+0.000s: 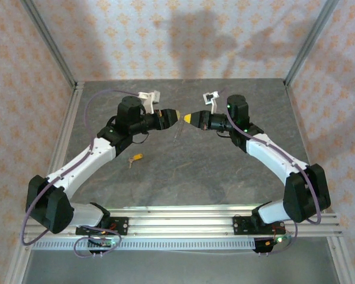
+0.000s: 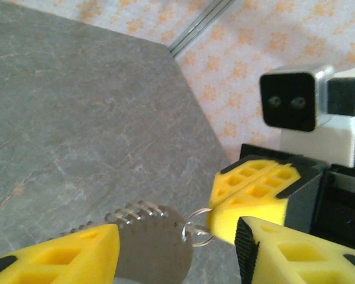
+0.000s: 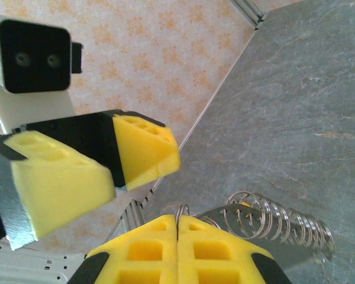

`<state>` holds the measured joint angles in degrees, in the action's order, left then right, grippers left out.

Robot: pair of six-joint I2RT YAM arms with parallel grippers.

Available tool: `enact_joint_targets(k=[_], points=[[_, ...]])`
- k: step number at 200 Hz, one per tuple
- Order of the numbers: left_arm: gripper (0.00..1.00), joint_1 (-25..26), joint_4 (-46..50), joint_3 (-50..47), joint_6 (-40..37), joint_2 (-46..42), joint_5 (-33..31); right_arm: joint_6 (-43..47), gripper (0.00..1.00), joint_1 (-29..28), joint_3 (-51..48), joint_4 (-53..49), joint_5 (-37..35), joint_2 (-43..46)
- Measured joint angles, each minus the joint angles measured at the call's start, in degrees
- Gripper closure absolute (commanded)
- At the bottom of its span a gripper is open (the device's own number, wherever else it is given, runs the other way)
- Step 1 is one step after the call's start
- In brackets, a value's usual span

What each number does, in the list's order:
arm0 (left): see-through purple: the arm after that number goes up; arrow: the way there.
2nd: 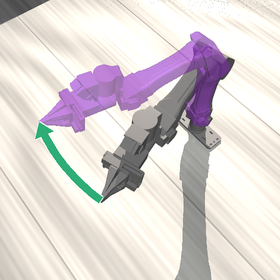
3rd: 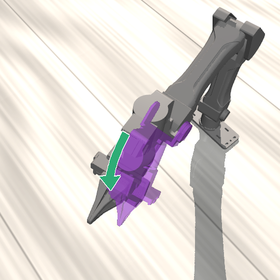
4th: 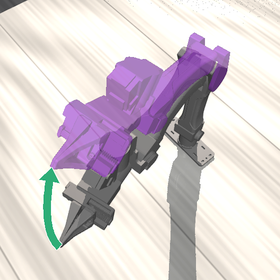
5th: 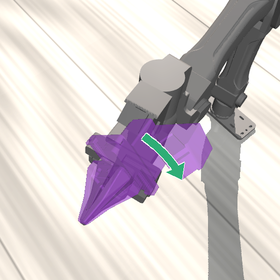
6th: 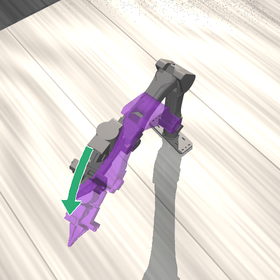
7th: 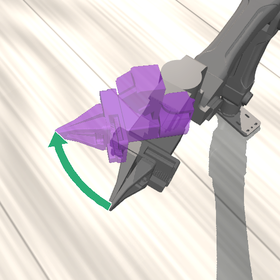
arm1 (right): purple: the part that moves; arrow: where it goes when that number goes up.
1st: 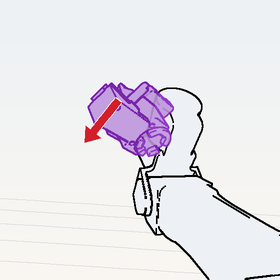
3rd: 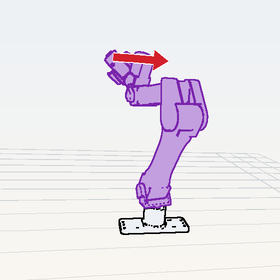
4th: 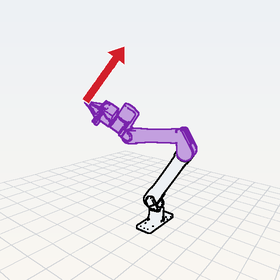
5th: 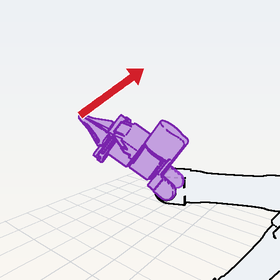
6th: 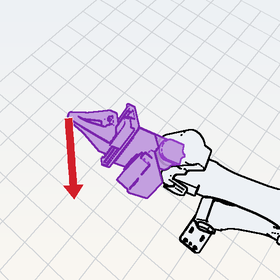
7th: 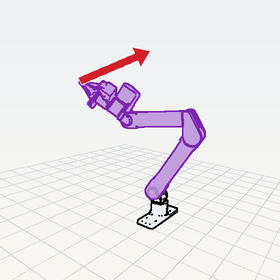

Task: Put the keys on the keyring

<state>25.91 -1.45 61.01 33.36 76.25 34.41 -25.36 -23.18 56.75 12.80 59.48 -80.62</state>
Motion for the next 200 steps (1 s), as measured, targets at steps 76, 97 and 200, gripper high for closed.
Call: enact_joint_targets(k=[76, 97, 200], points=[[0.49, -0.02, -8.13, -3.08, 1.68, 0.07, 3.91, -1.38, 1.0, 0.0, -1.68, 1.84, 0.17, 0.9], [0.49, -0.02, -10.32, -3.13, 2.62, 0.7, 4.7, -2.56, 1.0, 0.0, -2.43, 3.06, 0.17, 1.66], [0.72, 2.54, -15.39, -3.19, 4.68, 4.17, 6.64, -4.59, 1.0, 0.24, -3.08, 5.16, -0.2, 2.75]])
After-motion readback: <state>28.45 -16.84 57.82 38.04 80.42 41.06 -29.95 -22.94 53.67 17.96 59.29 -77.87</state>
